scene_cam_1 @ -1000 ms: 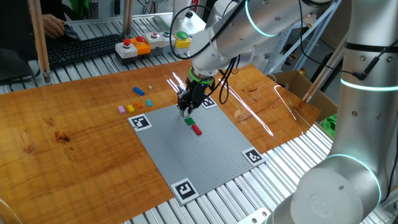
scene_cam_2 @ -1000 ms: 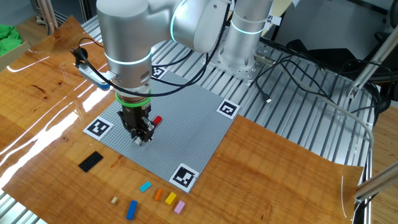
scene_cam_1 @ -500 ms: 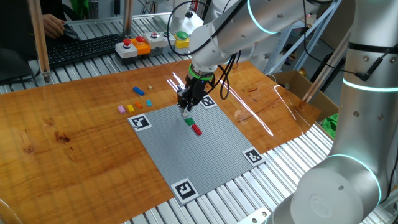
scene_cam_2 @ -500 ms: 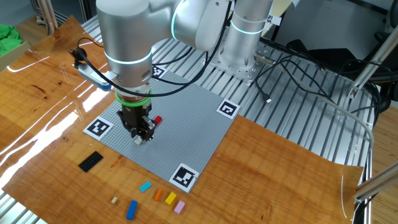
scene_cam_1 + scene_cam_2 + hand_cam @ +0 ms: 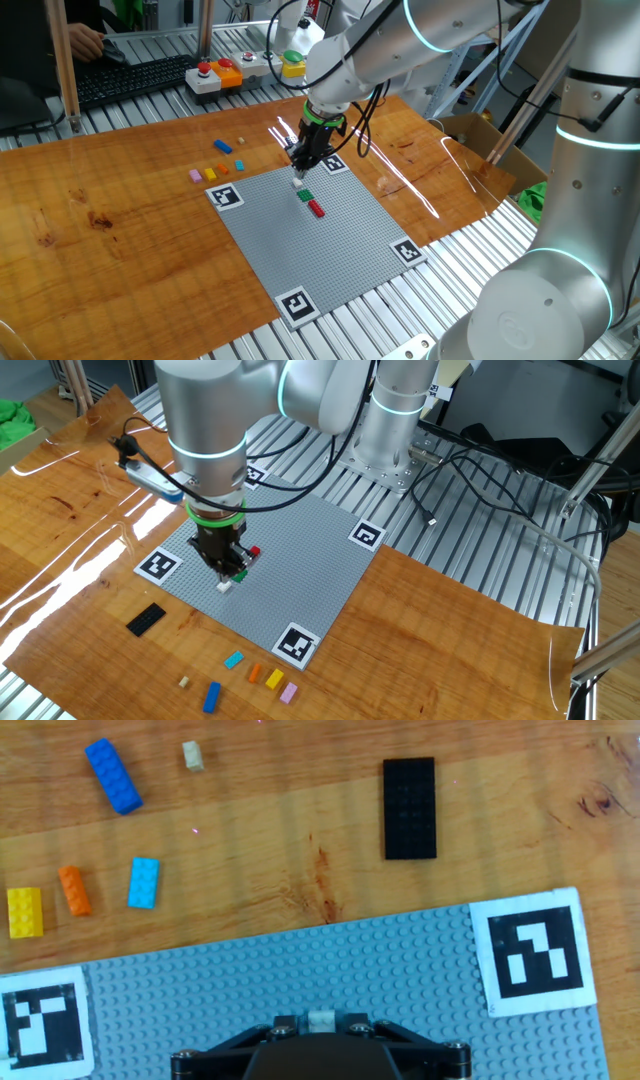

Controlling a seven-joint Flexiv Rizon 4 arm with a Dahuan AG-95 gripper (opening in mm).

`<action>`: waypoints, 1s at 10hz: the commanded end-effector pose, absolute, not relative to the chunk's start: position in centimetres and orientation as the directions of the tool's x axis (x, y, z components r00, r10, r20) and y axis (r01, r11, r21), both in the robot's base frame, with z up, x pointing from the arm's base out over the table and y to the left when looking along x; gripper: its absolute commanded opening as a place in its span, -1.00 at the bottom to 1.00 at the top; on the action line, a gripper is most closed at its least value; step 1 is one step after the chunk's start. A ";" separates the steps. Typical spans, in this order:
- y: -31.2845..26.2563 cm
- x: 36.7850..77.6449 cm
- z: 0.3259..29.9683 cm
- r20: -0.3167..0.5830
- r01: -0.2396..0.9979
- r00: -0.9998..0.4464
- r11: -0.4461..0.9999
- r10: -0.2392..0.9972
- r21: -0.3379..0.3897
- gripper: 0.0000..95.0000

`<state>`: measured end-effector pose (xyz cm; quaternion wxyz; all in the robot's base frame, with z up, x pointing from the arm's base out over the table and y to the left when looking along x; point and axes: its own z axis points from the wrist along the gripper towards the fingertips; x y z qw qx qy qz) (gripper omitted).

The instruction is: Stack small Lego blocks randomly, one at a time

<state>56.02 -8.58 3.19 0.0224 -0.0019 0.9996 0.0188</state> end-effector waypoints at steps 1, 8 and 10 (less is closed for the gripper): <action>-8.8 56.0 3.2 -0.047 -0.005 -0.999 0.999 -0.004 0.034 -1.00; -9.1 55.7 0.0 -0.074 -0.006 -0.997 0.998 -0.002 0.057 -1.00; -8.8 55.7 0.3 -0.068 0.011 -0.998 0.997 0.017 0.080 -1.00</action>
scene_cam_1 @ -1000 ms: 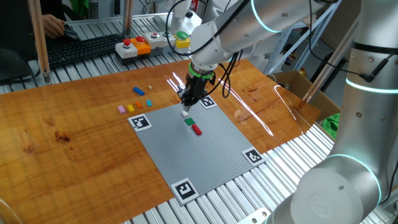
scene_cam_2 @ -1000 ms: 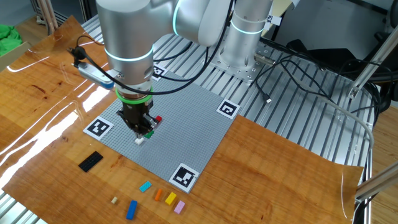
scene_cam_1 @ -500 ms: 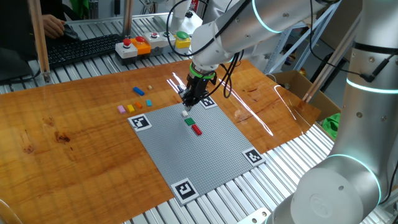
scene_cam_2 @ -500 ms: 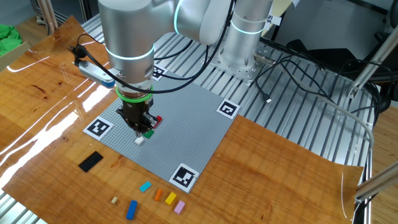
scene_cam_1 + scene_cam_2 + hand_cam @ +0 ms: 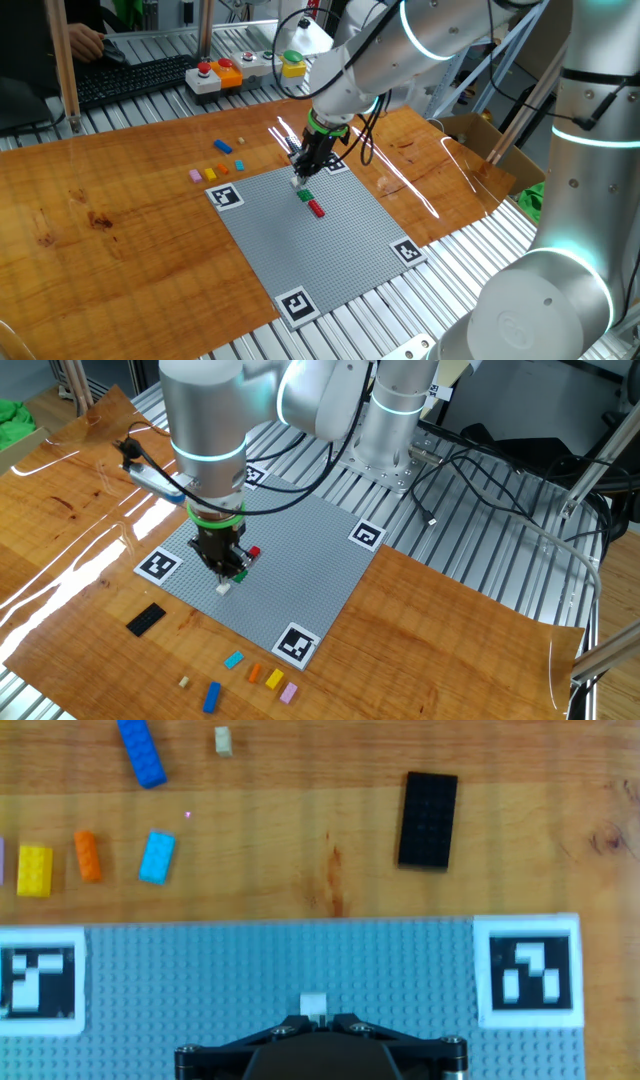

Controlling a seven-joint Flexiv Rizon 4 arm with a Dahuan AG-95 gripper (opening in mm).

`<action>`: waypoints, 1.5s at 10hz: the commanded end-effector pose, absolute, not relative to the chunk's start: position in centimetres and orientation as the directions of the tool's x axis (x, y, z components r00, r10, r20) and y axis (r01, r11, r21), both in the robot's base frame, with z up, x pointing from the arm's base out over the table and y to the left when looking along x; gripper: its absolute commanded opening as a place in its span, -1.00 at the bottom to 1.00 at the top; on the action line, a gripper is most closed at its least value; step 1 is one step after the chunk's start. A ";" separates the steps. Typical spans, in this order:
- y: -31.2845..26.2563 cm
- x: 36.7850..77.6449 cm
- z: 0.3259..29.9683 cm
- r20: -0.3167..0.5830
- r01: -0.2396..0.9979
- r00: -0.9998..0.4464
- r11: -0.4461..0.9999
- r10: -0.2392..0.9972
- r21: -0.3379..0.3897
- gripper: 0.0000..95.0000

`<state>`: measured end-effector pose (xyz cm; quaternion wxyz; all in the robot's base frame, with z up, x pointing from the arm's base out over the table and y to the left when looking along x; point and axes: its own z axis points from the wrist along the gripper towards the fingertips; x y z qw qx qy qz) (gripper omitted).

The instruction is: Stack small Lego blocks randomly, one at a time

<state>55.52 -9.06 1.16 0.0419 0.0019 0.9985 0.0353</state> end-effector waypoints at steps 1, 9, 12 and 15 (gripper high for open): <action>-8.8 55.8 0.5 -0.068 0.011 -0.998 0.998 0.016 0.069 -1.00; -8.6 56.0 4.0 0.009 0.006 -1.000 0.997 0.006 0.072 -1.00; -7.8 56.0 6.3 0.005 -0.049 -0.999 0.995 -0.049 0.084 -1.00; -7.0 55.9 7.2 0.017 -0.102 -0.994 0.992 -0.104 0.072 -1.00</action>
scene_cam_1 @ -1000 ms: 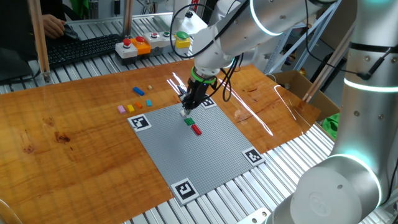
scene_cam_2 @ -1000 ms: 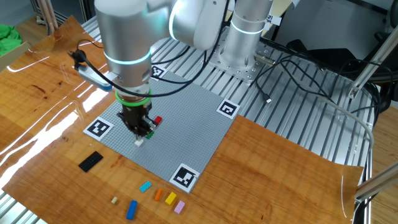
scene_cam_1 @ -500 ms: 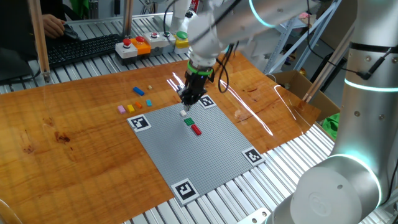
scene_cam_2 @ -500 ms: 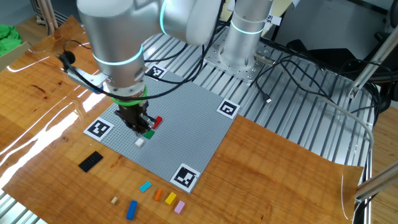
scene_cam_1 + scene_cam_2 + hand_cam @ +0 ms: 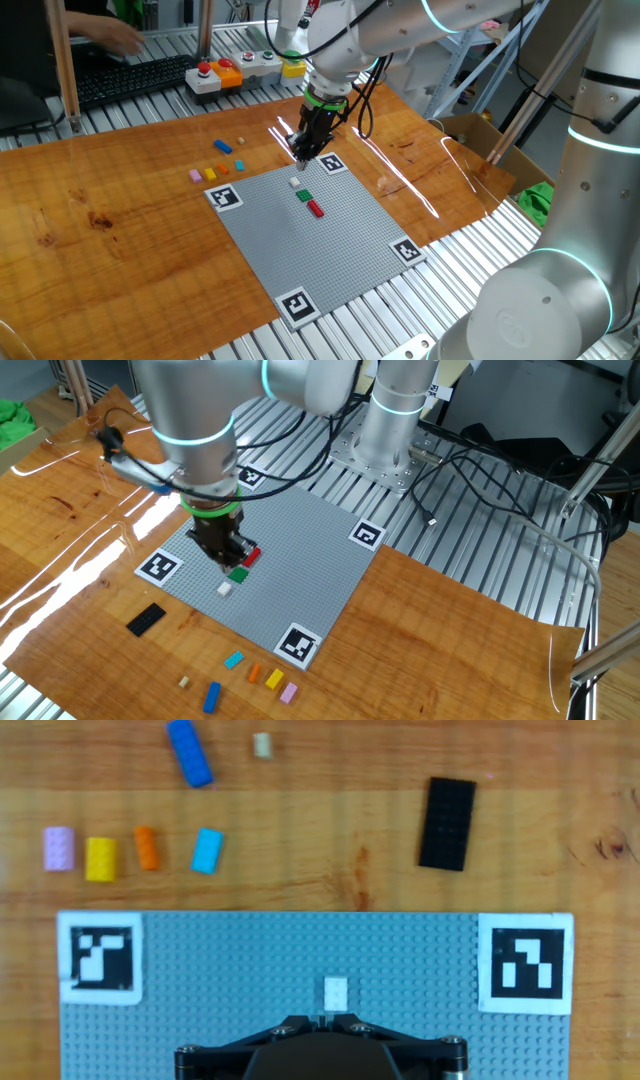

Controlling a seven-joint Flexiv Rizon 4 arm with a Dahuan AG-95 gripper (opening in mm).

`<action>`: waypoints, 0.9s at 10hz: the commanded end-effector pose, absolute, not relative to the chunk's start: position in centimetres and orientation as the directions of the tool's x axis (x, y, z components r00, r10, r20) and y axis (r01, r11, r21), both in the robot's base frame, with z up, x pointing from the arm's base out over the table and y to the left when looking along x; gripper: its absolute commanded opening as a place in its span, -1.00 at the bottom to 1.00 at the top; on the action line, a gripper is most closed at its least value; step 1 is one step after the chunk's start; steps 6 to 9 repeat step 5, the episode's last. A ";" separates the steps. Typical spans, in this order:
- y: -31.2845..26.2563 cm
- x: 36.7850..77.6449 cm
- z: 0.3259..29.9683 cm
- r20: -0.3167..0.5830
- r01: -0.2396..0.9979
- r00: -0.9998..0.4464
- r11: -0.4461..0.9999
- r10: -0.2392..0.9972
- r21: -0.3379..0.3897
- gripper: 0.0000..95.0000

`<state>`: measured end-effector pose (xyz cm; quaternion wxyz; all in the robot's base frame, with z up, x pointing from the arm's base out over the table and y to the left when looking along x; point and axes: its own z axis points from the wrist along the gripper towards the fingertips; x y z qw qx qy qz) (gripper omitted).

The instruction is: Stack small Lego blocks randomly, one at a time

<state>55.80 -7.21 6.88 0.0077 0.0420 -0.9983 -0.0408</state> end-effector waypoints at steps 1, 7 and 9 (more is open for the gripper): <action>-6.9 55.9 7.4 0.017 -0.116 -0.993 0.991 -0.117 0.063 -1.00; -6.7 55.9 7.4 0.020 -0.139 -0.990 0.988 -0.141 0.064 -1.00; -6.7 55.9 7.4 0.020 -0.139 -0.990 0.988 -0.141 0.064 -1.00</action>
